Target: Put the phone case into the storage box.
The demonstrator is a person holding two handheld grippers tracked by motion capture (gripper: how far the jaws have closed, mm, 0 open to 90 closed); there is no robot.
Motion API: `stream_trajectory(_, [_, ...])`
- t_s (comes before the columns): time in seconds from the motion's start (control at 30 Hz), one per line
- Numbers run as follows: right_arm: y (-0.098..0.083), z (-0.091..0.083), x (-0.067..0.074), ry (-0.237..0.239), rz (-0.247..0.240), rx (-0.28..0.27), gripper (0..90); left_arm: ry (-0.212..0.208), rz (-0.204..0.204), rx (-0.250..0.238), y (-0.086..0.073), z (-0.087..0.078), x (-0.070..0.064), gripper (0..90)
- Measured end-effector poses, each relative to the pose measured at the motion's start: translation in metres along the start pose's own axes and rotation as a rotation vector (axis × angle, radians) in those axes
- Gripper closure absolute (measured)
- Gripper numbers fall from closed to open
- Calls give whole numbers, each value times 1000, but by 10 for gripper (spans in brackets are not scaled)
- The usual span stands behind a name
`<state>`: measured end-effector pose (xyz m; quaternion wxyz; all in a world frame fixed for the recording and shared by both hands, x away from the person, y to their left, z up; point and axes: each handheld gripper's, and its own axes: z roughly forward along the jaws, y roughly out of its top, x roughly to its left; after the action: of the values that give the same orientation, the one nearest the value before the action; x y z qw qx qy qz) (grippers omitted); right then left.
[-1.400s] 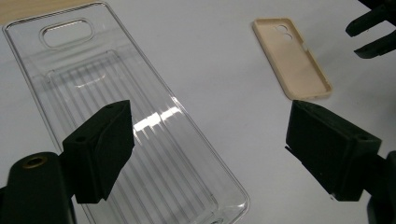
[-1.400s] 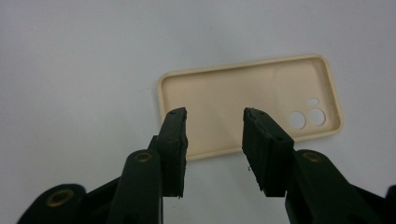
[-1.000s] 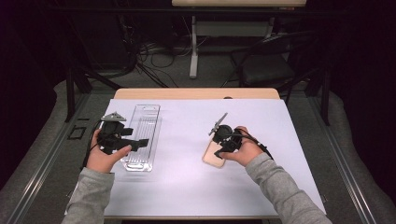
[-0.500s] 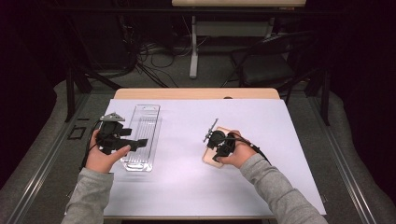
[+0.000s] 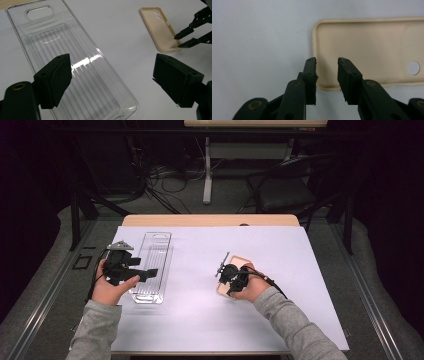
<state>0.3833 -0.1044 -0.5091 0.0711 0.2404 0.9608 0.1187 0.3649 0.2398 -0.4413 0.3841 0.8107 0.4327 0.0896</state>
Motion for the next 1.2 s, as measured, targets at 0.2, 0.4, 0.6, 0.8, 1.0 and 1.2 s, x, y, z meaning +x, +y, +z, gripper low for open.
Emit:
stream_trajectory(0.2, [1, 2, 1, 24, 3, 5, 727, -1, -6, -2, 0, 1, 0, 156])
stream_trajectory(0.4, [3, 5, 3, 36, -5, 18, 717, 3, -8, -5, -1, 0, 0, 156])
stream_trajectory(0.6, [2, 9, 3, 41, 8, 30, 704, 1, -5, 0, -1, 0, 1, 156])
stream_trajectory(0.8, [3, 12, 3, 35, -2, 44, 733, 1, -6, 2, -1, 1, 2, 156])
stream_trajectory(1.0, [3, 15, 3, 28, -10, 61, 773, 2, -7, 2, -1, 1, 2, 157])
stream_trajectory(1.2, [1, 18, 3, 38, -21, 69, 814, -1, -8, 10, -2, 2, 3, 156])
